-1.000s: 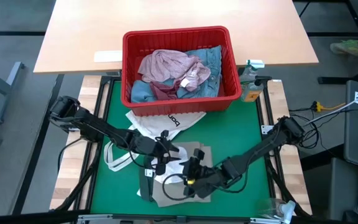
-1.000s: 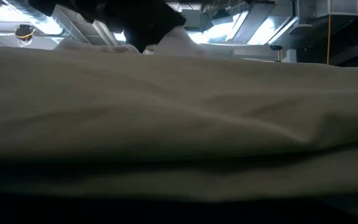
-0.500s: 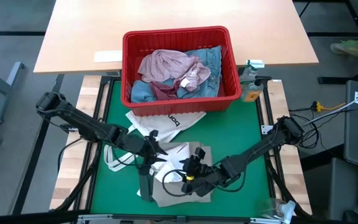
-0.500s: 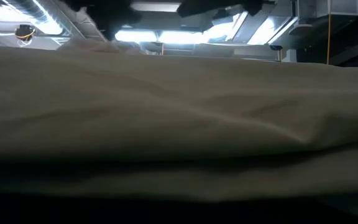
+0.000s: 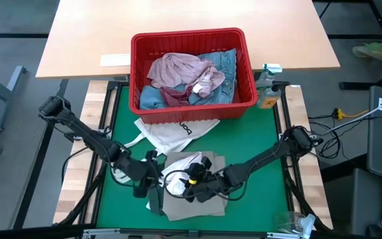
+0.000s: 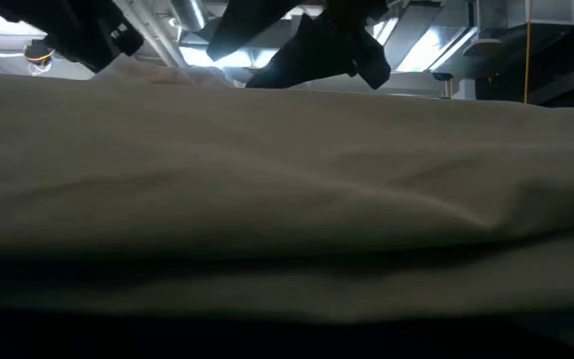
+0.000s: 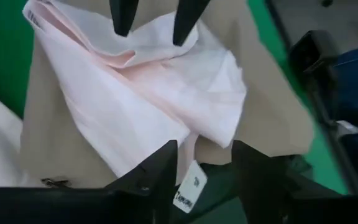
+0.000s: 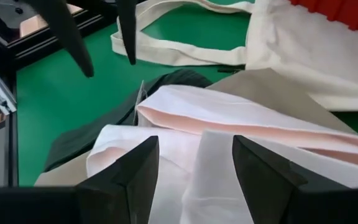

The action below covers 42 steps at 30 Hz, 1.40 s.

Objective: Fold laundry
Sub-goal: Fold the pink panty

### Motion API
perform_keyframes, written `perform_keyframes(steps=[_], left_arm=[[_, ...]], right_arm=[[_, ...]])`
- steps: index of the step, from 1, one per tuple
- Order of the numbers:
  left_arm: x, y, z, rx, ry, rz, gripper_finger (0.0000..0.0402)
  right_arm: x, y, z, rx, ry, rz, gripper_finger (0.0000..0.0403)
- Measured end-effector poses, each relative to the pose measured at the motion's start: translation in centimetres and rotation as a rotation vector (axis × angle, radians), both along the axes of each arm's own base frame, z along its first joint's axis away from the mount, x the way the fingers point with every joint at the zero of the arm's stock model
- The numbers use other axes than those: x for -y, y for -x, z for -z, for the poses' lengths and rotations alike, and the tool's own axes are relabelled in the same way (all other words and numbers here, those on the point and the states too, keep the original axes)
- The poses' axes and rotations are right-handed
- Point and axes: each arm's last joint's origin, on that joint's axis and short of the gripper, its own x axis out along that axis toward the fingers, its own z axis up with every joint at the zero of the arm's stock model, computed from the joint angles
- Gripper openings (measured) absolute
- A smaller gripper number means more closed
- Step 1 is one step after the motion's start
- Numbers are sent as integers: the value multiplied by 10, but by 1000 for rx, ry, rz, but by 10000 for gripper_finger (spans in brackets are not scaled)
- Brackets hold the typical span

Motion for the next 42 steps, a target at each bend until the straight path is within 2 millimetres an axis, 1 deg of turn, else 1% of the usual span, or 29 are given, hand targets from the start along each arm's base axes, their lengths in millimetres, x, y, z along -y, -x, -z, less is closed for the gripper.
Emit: perform_keyframes(steps=[6,10,14,19,22,25,29,34,36,40,42], left_arm=[[7,-4,15,-12,-102,-47,190],[9,-8,25,-29,-143,-67,208],[10,-12,32,-42,-156,-71,213],[10,-14,37,-47,-178,-88,207],[10,-15,38,-40,-189,-99,194],[10,-16,37,-20,-190,-111,169],[10,-16,36,-10,-184,-113,129],[10,-16,36,-10,-184,-112,87],[10,-16,36,-10,-184,-112,71],[10,-16,36,-10,-182,-112,36],[11,-15,34,-6,-174,-106,17]], right_arm=[[0,0,0,0,-1,6,205],[0,-1,3,-3,1,7,205],[-1,-3,15,-24,11,16,205],[0,-5,21,-10,18,78,205],[0,-5,21,-1,32,95,204],[2,-6,21,-3,32,98,203],[4,-7,24,-16,32,99,181],[5,-7,25,-19,30,99,126],[5,-7,25,-20,32,100,95],[4,-7,25,-19,31,99,21],[4,-7,25,-18,30,99,9]])
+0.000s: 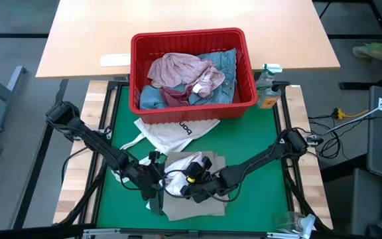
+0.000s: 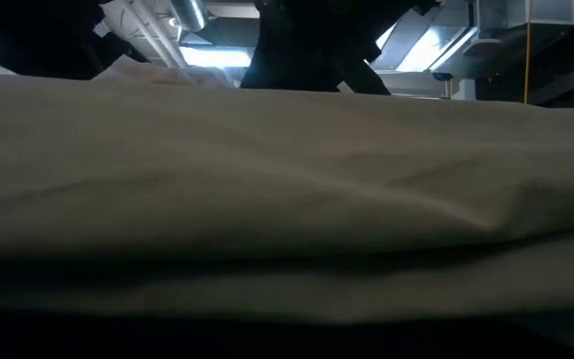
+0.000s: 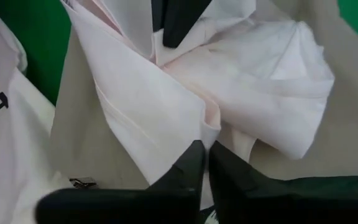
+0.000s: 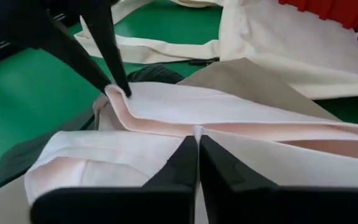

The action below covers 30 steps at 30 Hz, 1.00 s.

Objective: Fold laundry
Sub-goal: Fold the pink panty

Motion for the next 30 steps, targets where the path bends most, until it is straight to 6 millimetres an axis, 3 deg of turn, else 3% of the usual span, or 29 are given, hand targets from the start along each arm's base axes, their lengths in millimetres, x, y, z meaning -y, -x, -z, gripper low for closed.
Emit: perform_keyframes(steps=[5,12,23,27,30], left_arm=[[1,4,-9,30,40,-6,7],[6,23,-38,112,164,25,3],[32,66,-90,303,507,169,2],[46,77,-97,343,576,238,2],[53,81,-92,329,551,244,2]], right_arm=[[-9,0,-13,33,-12,-21,20],[-41,4,-51,72,14,-132,10],[-102,37,-129,185,-29,-279,3],[-121,53,-153,254,-31,-311,4],[-130,64,-157,274,17,-304,2]])
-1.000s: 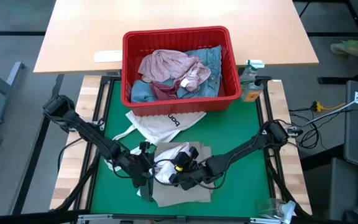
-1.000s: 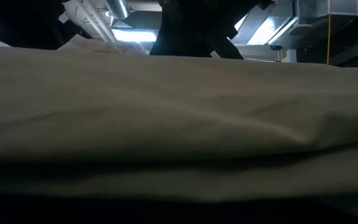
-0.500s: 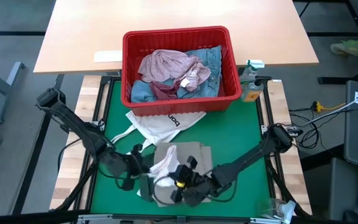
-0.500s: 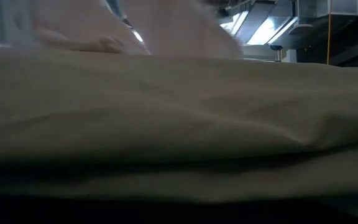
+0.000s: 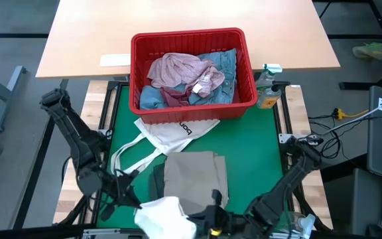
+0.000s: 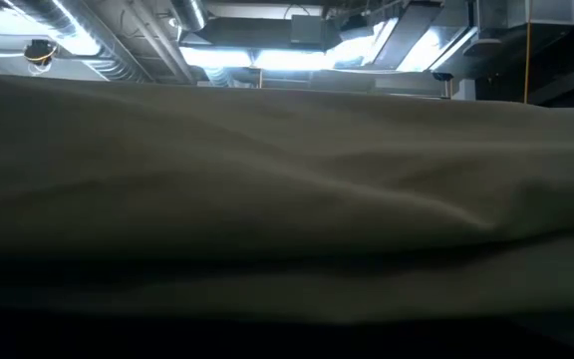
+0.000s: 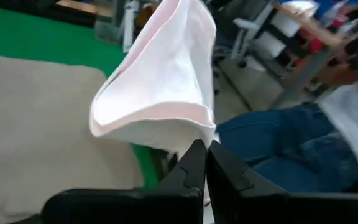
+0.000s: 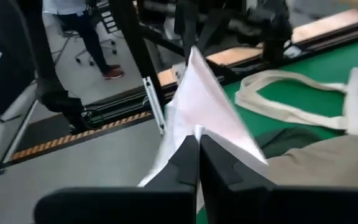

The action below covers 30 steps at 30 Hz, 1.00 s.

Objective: Fold laundry
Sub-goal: Fold the pink panty

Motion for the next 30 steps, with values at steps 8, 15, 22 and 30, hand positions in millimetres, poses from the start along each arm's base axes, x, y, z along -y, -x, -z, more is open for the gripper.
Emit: perform_keyframes(steps=[8,15,22,30], left_arm=[[6,-7,26,-61,-143,-125,2],[-13,-15,53,-235,-281,-323,2],[-41,-24,61,-317,-383,-491,2],[-53,-28,64,-373,-438,-498,2]], right_arm=[[8,11,26,-147,27,127,2],[37,14,63,-337,44,318,4],[67,17,78,-478,127,456,4],[80,23,77,-549,206,497,5]])
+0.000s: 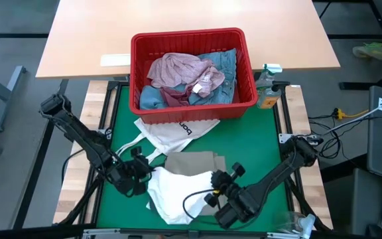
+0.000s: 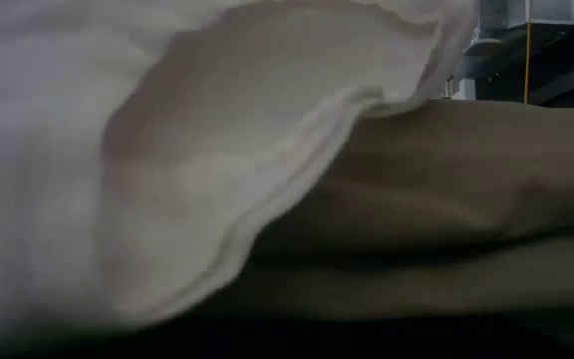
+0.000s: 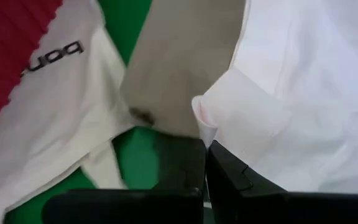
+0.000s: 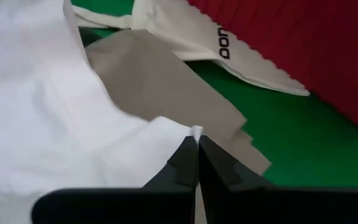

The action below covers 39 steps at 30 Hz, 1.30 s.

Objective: Fold laundry
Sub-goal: Fold the pink panty

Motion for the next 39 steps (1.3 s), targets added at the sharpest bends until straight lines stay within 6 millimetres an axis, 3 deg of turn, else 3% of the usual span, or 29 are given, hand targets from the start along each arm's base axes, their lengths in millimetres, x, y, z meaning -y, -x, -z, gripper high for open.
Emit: perform_keyframes(steps=[6,27,35,39], left_arm=[[-7,7,5,-68,-12,-79,2],[-16,3,6,-97,-2,-118,6],[-16,3,6,-101,1,-116,79],[-16,3,6,-101,2,-116,113]], right_arm=[[7,9,1,-98,-40,98,6],[37,-11,4,-234,-117,141,8],[37,-10,4,-244,-128,141,10],[37,-10,4,-248,-131,140,41]])
